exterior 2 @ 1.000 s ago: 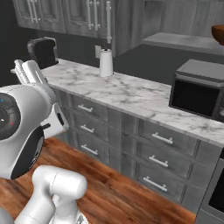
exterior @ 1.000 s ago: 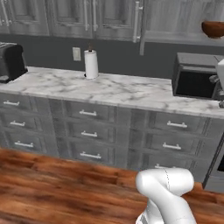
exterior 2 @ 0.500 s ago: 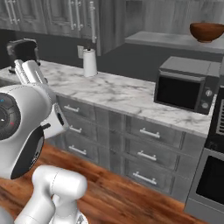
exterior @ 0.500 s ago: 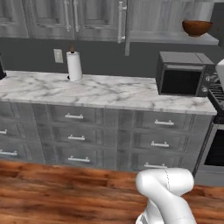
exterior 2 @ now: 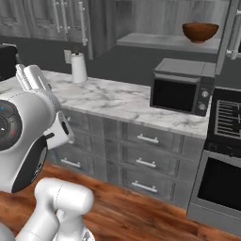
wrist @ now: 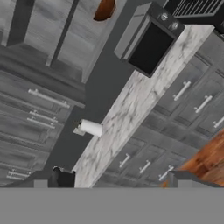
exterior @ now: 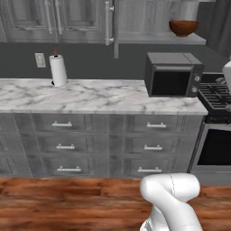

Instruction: Move the bowls from the cabinet to the plates on the dining table.

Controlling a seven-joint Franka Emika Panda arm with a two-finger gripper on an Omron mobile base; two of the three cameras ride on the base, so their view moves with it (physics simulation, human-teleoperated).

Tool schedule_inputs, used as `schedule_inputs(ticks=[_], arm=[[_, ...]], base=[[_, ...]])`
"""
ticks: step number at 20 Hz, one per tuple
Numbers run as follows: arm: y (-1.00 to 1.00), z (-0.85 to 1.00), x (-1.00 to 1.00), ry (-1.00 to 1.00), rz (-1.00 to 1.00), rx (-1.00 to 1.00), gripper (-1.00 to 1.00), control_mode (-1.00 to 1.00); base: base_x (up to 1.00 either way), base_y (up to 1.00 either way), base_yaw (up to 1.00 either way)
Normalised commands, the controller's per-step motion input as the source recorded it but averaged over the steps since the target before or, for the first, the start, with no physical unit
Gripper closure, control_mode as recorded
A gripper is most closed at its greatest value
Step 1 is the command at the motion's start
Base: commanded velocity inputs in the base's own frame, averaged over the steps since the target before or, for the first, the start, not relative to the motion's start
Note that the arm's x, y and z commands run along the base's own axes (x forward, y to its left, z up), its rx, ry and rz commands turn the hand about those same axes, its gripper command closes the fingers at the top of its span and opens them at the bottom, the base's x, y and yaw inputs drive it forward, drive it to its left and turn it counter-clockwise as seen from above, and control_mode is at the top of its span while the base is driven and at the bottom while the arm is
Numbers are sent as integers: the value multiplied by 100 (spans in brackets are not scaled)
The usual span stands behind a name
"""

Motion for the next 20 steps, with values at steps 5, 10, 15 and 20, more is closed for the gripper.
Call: schedule_inputs(ticks=[5, 10, 15, 20], arm=[[0, 0, 0, 0, 0, 0, -100, 100], [0, 0, 0, 0, 0, 0, -100, 100], [0, 0, 0, 0, 0, 0, -100, 100], [0, 0, 0, 0, 0, 0, -100, 100]], base=[[0, 0, -25], [0, 0, -25], [0, 0, -25], [0, 0, -25]])
